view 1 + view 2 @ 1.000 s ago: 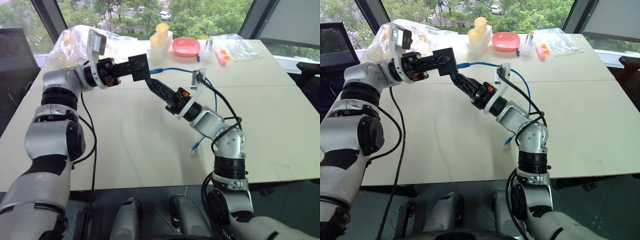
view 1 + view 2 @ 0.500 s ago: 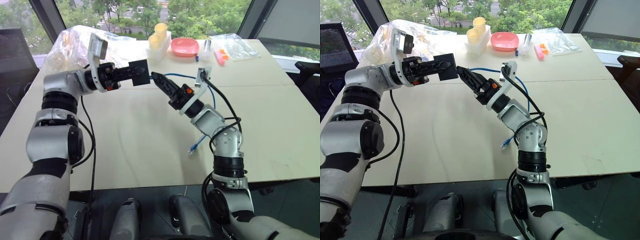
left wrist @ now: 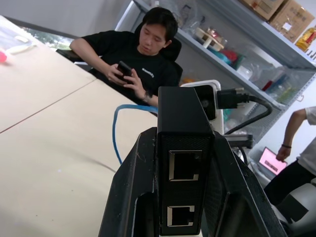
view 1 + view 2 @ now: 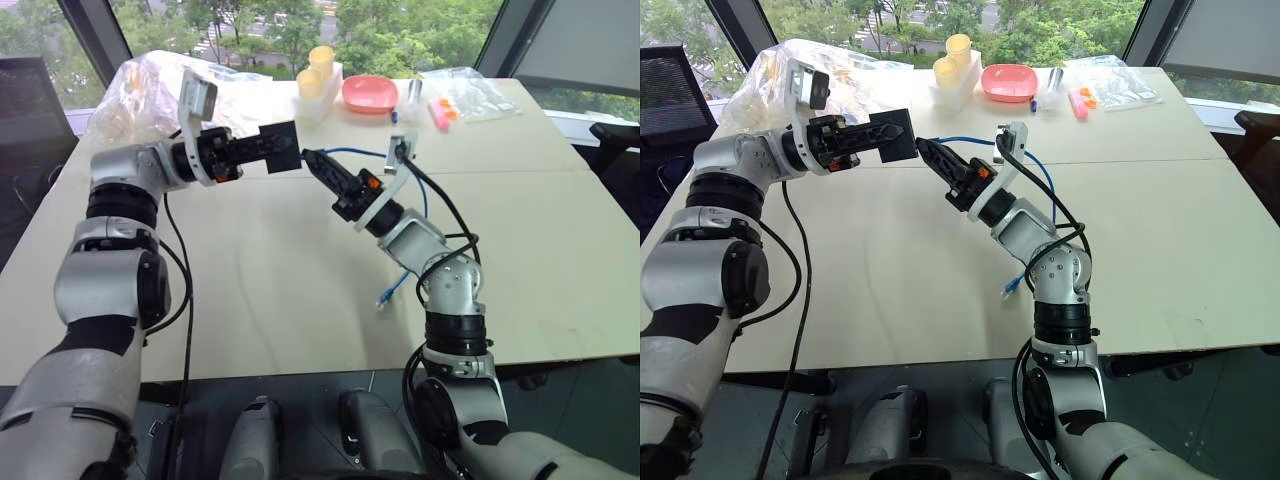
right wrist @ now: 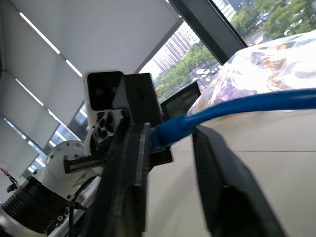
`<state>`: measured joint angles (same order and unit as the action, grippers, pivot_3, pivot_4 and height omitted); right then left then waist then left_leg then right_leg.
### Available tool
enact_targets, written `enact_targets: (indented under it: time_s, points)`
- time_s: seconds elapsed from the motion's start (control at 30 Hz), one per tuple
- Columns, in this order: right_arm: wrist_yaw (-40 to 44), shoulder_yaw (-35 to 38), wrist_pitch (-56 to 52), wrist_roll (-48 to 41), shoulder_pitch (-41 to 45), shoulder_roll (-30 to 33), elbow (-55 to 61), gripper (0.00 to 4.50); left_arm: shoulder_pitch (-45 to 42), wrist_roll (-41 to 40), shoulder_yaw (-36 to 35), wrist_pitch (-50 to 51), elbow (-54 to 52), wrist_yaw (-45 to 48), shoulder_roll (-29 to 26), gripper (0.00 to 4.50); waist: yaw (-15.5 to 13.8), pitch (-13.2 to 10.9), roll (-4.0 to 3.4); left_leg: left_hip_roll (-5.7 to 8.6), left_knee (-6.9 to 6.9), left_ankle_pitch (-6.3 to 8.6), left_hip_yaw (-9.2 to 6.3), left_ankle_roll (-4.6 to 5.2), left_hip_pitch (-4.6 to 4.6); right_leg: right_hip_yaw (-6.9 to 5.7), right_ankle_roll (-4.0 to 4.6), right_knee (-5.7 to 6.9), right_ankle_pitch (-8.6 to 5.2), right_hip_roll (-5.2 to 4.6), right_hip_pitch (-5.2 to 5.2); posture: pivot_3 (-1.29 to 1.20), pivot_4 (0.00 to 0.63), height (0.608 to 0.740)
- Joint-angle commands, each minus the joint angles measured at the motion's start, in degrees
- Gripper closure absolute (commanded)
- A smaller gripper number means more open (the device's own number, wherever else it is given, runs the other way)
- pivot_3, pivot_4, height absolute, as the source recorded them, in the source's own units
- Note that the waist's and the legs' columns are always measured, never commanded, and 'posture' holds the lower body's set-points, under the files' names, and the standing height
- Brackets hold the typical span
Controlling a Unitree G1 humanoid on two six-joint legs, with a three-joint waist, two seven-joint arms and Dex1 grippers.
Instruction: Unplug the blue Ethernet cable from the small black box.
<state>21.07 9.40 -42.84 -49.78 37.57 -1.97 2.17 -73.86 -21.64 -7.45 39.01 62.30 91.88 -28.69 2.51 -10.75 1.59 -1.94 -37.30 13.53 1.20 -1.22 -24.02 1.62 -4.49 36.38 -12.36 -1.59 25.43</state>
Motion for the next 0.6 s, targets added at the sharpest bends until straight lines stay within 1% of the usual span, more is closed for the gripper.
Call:
enact_targets:
  time_s: [0.03,0.4,0.5,0.53,0.6]
  points:
    - [0.41,-0.45,0.68,-0.56,-0.02,0.08,1.84,3.14,-2.05,0.03,-0.28,-1.08,-0.67,0.61,-0.45,3.99,0.00,0.00,0.00,0.00,0.00,0.00,0.00,0.00,0.00,0.00,0.00,0.00,0.00,0.00,0.00,0.00,0.150,0.740]
    - [1.08,-1.77,1.27,-0.06,-0.16,-0.06,1.73,3.14,-1.92,0.12,-0.84,-1.12,-0.56,0.32,-0.37,3.99,0.00,0.00,0.00,0.00,0.00,0.00,0.00,0.00,0.00,0.00,0.00,0.00,0.00,0.00,0.00,0.00,0.150,0.740]
    - [1.07,-1.89,1.77,-0.13,-0.17,-0.25,1.71,3.95,-1.87,0.11,-0.84,-1.12,-0.61,0.33,-0.26,3.99,0.03,0.00,0.00,0.00,0.00,0.00,0.00,0.00,0.00,0.00,0.00,0.00,0.00,0.00,0.00,0.00,0.150,0.740]
    - [1.12,-1.92,1.89,-0.15,-0.15,-0.28,1.69,4.40,-1.87,0.14,-0.86,-1.13,-0.59,0.30,-0.19,3.99,0.03,0.00,0.00,0.00,0.00,0.00,0.00,0.00,0.00,0.00,0.00,0.00,0.00,0.00,0.00,0.00,0.150,0.740]
    - [1.47,-2.01,2.05,-0.17,-0.10,-0.25,1.68,4.47,-1.91,0.23,-0.92,-1.19,-0.52,0.28,-0.05,3.99,0.00,0.00,0.00,0.00,0.00,0.00,0.00,0.00,0.00,-0.01,0.00,0.00,0.00,0.00,0.00,0.00,0.150,0.740]
